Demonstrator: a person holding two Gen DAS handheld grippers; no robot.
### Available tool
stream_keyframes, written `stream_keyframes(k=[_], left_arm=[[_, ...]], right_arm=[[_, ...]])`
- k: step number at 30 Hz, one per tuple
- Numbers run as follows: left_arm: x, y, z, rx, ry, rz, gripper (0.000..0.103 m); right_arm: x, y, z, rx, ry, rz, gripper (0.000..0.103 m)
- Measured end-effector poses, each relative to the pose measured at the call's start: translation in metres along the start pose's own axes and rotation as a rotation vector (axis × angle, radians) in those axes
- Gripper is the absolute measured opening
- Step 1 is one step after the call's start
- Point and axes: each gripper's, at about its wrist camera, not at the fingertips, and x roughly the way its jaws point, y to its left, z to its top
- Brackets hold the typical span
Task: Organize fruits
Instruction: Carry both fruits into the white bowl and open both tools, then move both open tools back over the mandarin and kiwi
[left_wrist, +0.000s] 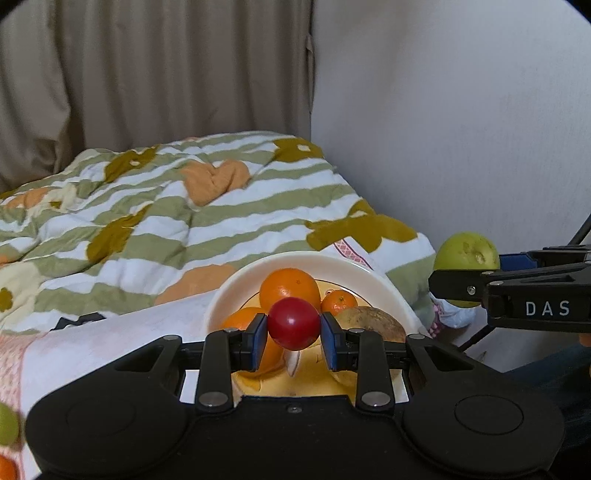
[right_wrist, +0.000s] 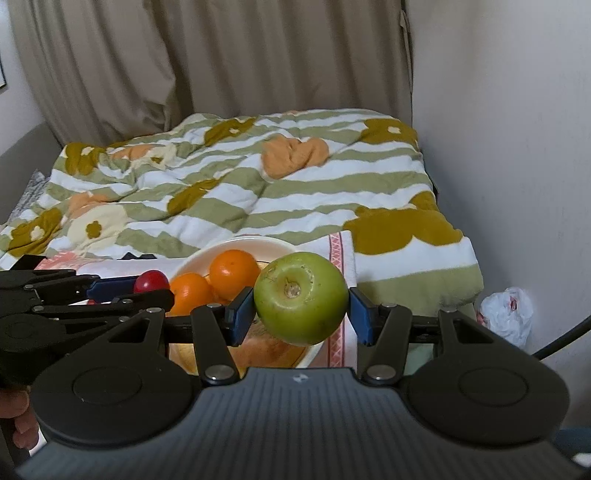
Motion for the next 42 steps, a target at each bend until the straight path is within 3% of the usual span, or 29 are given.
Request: stream_keyframes(k=[9,11,12,13,38,42], left_arm=[[0.032,-0.005,0.006,0.049,0.056,-0.017,0.037],[0.03,-0.007,0.006,0.063,0.047,-0.018,0.06],[0.028,-0.007,0.007,0.065,0.035,-0.015,0.082],[0.025,-0.007,0.007,0.066,0.019,-0.008,0.093],[-0.025,0.032,-0.027,-0.082,0.02,0.12,0.093],[-0.035,0.036,-0.033,-0.097,0.016,0.136,0.093]], right_arm=[[0.032,-0.01,0.007,0.038,0.026,-0.014,0.069],[0.034,-0.012,0.008,0.044,0.028,-0.014,0.069],[0.035,-0.013,0.009,0.046,0.028,-0.015,0.069],[0.036,-0.014,0.009,0.049,0.029,-0.015,0.069],[0.092,-0.002,0.006,0.016,0.049,0.046,0.071],[0.086,-0.002,0.005,0.009,0.002,0.057,0.103]])
